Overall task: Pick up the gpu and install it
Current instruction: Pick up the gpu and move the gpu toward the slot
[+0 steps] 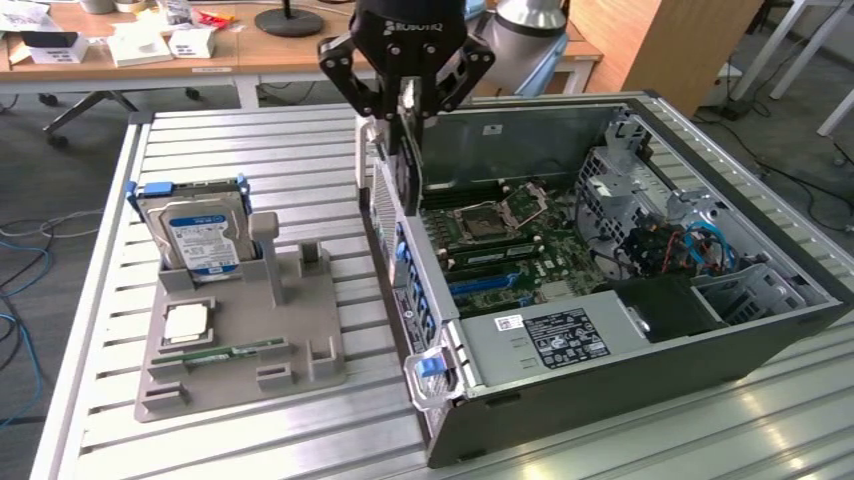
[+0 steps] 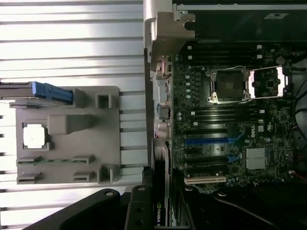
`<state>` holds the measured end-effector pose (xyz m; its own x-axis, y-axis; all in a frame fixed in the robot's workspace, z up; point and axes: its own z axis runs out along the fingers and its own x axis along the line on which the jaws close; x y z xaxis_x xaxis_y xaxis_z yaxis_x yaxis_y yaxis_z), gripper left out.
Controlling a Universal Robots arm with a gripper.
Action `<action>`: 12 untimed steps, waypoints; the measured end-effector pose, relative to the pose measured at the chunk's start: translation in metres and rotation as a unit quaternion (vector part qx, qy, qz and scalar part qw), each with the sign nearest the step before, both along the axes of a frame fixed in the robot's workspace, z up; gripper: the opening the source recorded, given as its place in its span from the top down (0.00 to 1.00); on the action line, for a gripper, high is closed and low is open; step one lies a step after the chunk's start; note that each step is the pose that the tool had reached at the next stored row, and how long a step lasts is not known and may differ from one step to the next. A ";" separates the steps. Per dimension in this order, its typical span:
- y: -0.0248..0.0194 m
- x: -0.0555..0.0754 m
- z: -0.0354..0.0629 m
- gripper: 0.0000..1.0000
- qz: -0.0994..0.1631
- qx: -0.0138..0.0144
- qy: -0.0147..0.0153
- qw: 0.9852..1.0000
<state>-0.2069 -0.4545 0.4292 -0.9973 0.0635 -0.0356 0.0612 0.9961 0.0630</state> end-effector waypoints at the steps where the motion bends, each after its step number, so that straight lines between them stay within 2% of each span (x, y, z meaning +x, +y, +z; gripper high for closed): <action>1: 0.0001 0.004 0.0000 0.74 0.000 0.000 0.000 1.000; 12: 0.0015 0.055 -0.0010 0.74 0.000 0.000 0.000 1.000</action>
